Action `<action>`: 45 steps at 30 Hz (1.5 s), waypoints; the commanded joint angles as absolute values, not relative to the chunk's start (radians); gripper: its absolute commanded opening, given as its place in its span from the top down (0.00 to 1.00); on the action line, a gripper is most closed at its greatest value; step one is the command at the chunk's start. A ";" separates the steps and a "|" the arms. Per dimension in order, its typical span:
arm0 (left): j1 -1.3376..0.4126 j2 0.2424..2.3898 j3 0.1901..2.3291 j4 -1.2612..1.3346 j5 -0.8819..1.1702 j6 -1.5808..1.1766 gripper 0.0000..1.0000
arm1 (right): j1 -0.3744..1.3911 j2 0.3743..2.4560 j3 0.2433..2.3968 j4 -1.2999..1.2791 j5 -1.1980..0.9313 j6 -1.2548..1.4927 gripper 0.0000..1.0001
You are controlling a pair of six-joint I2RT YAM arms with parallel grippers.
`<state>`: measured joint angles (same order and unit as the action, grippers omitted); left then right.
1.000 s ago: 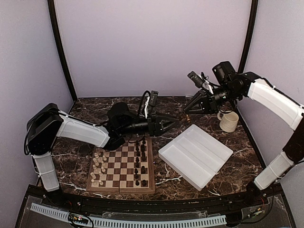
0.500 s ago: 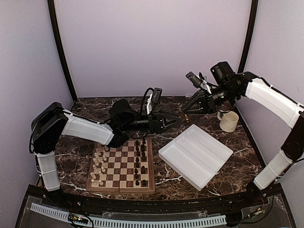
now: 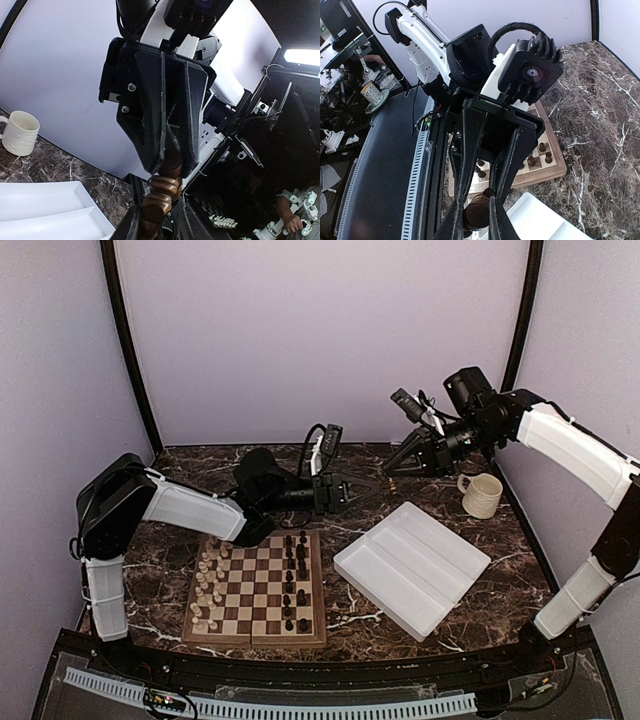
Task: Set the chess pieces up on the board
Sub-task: Pick up the knight from the chess pile, then place the knight at g8.
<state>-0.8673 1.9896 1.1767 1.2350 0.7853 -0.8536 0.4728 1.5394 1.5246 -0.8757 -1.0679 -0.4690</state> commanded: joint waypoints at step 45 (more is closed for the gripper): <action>-1.087 1.754 1.658 -1.205 0.189 -0.012 1.00 | 0.445 1.608 1.173 -0.733 -0.675 -0.554 0.90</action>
<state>-1.0233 1.6814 1.6100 -1.0679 0.2642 -0.0113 0.4301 1.5963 1.1793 -0.7513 -0.6827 -0.5449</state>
